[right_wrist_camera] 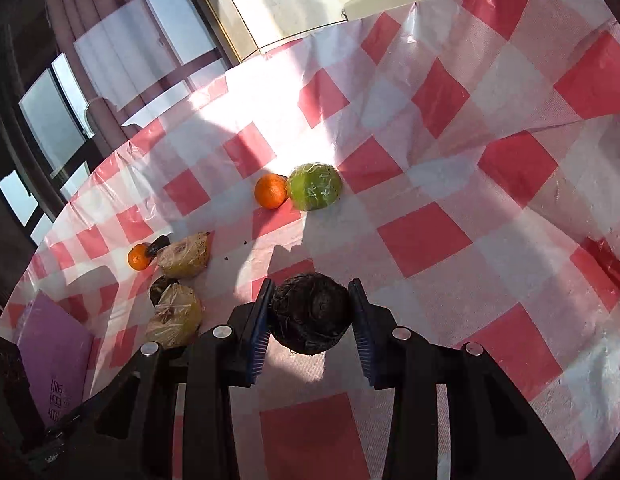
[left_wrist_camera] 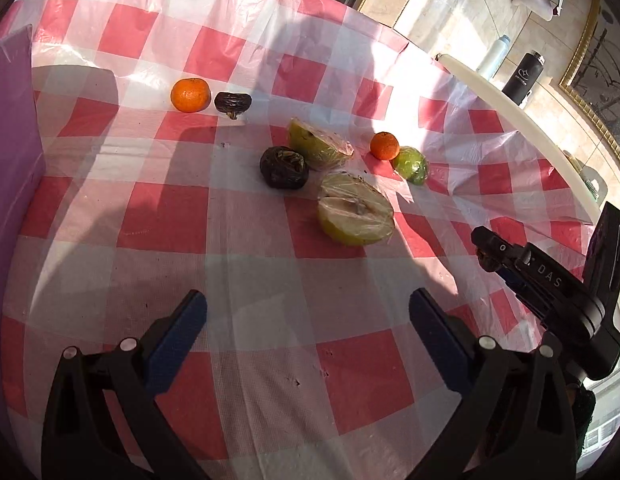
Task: Organize fruits
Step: 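Grasp the dark round fruit with the right tool, then grasp the plastic-wrapped halved pear with the left tool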
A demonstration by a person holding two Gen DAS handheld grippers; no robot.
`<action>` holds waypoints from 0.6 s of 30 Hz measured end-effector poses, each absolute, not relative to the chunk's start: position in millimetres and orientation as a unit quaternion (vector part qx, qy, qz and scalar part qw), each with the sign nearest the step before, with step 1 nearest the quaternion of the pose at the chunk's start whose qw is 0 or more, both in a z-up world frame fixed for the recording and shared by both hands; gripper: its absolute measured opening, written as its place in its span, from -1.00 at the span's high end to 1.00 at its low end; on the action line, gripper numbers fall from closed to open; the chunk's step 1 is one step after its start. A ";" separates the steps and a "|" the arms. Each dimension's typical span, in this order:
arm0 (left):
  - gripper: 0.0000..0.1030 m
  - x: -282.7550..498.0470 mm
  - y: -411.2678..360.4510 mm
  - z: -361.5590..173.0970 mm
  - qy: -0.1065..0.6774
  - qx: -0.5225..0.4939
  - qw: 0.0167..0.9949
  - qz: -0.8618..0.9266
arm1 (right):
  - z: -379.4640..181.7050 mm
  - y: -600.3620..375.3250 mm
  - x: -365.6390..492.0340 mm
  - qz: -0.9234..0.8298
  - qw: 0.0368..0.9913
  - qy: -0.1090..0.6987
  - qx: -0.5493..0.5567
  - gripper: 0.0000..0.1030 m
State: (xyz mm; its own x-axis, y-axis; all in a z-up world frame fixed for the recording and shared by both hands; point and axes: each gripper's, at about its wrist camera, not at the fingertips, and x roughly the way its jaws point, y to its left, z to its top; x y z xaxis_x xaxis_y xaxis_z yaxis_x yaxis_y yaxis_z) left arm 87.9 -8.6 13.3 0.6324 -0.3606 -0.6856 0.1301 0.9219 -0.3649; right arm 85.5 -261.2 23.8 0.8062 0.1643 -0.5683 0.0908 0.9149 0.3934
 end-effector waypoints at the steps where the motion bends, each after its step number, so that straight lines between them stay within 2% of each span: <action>1: -0.96 87.8 -9.4 13.1 0.407 -0.138 0.893 -0.137 | 26.5 -263.2 84.4 0.022 0.930 0.300 0.213 0.27; 7: -0.96 94.3 -16.9 14.4 0.416 -0.129 0.893 -0.115 | 25.0 -269.7 89.1 0.046 0.920 0.308 0.238 0.27; 12: -0.96 129.4 -43.6 13.5 0.428 -0.108 0.892 -0.094 | 23.3 -269.7 91.2 0.050 0.919 0.306 0.244 0.27; 18: -0.95 177.6 -80.3 7.7 0.451 -0.024 0.891 -0.038 | 24.1 -270.1 87.5 0.053 0.920 0.300 0.248 0.27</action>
